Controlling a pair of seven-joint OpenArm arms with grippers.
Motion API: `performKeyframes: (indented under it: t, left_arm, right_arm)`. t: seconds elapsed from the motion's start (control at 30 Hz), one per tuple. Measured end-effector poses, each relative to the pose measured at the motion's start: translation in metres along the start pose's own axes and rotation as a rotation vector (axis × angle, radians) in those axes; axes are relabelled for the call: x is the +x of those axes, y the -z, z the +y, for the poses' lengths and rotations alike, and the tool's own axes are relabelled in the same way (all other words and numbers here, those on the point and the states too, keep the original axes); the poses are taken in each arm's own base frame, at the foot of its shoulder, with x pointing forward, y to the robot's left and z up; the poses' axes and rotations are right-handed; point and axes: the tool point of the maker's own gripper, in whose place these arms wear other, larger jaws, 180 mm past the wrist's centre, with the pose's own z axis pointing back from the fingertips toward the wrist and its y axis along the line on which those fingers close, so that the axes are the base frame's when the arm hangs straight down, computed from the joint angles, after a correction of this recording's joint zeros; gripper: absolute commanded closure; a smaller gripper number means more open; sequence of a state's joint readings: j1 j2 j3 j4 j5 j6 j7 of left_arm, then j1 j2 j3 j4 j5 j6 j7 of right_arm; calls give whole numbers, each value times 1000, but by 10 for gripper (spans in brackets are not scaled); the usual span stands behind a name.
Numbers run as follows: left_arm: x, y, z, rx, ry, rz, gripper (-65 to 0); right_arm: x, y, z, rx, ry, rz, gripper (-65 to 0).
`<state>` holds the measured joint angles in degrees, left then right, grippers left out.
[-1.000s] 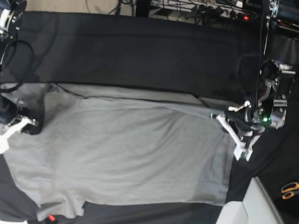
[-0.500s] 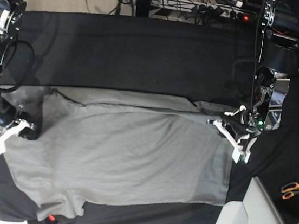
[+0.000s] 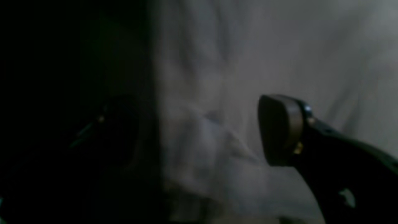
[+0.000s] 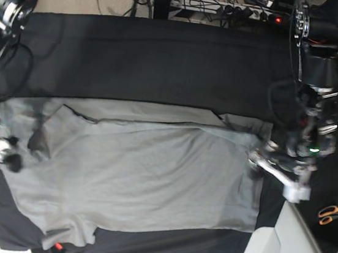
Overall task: Fold the T-shirt properly
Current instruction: 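Release the shirt and raise both grippers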
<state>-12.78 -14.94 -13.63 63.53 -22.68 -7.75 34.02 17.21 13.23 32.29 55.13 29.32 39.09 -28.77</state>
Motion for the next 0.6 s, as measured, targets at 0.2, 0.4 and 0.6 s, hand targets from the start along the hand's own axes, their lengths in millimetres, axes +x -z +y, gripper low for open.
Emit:
performKeyframes:
  t: [0.2, 0.4, 0.6]
  left_arm:
    - [-1, -47, 31, 7, -159, -58, -601]
    - [-75, -81, 31, -26, -62, 89, -596]
    - [-106, -95, 30, -69, -192, 121, -594]
  right_arm:
    - [-9, -58, -26, -128, 45, -16, -357]
    - [-87, -110, -74, -403, 438, 9, -357]
    - [-124, -92, -81, -371, 581, 50, -357]
